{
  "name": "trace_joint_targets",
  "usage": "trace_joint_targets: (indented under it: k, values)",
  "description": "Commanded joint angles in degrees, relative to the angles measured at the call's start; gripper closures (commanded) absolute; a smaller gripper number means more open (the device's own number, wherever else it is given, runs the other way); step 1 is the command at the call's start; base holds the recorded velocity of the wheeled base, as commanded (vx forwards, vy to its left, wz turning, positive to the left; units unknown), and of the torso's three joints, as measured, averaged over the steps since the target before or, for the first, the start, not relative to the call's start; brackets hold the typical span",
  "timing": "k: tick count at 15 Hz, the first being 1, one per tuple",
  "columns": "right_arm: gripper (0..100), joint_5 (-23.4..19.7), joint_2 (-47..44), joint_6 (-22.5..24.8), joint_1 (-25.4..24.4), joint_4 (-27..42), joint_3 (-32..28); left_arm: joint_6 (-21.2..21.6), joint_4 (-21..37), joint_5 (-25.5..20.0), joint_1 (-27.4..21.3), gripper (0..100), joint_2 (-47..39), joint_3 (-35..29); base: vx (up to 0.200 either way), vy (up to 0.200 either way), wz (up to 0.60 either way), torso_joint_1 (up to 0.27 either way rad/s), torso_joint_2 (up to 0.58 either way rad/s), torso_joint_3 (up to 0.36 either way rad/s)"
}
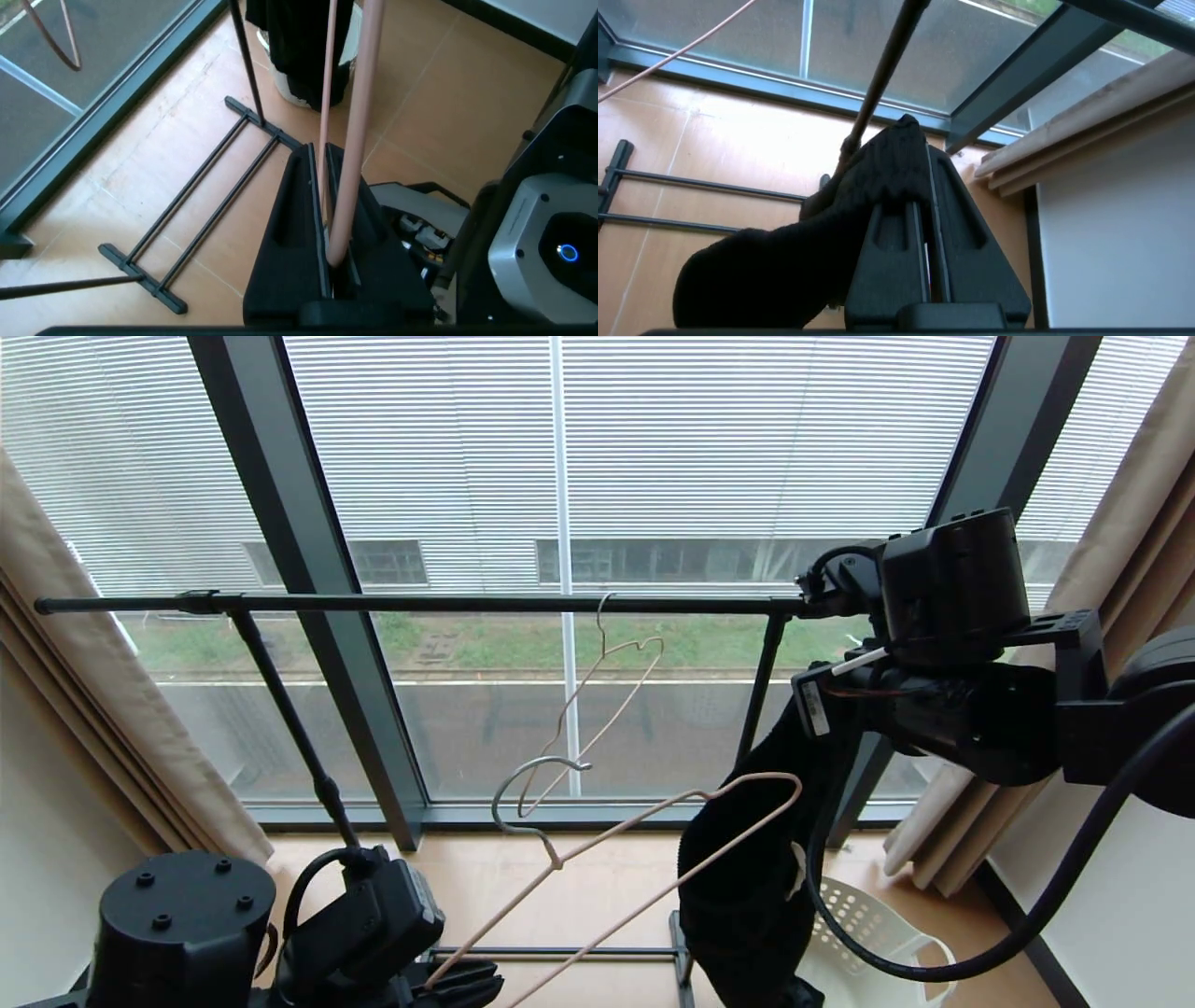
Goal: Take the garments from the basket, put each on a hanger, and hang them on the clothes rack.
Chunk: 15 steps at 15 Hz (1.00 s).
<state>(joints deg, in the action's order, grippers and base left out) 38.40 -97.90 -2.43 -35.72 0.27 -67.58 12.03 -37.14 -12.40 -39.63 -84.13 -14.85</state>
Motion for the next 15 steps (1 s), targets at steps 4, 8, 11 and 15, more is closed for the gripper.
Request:
trace_joint_targets:
  k: [4, 8, 11, 15]
  values:
    - [100, 2.21, 0.17, -0.12, -2.43, 0.0, 0.35, -0.08, -0.03, 1.76, 0.61, 100, -5.26, -4.31, 0.0, 0.0, 0.0, 0.0, 0.0, 0.0]
    - [100, 3.08, 0.61, -0.21, -2.43, -0.09, 1.49, 0.1, -0.03, 3.17, 1.57, 100, -5.35, -5.19, 0.0, 0.0, 0.0, 0.0, 0.0, 0.0]
    - [100, 3.08, 0.34, -0.21, -2.16, -0.09, 1.32, 0.1, -0.03, 3.08, 2.1, 100, -2.27, -3.7, 0.0, 0.0, 0.0, 0.0, 0.0, 0.0]
    - [100, 3.08, 0.26, -0.21, -1.9, -0.09, 1.32, 0.71, -0.03, 3.08, 2.54, 100, -0.42, -2.99, 0.0, 0.0, 0.0, 0.0, 0.0, 0.0]
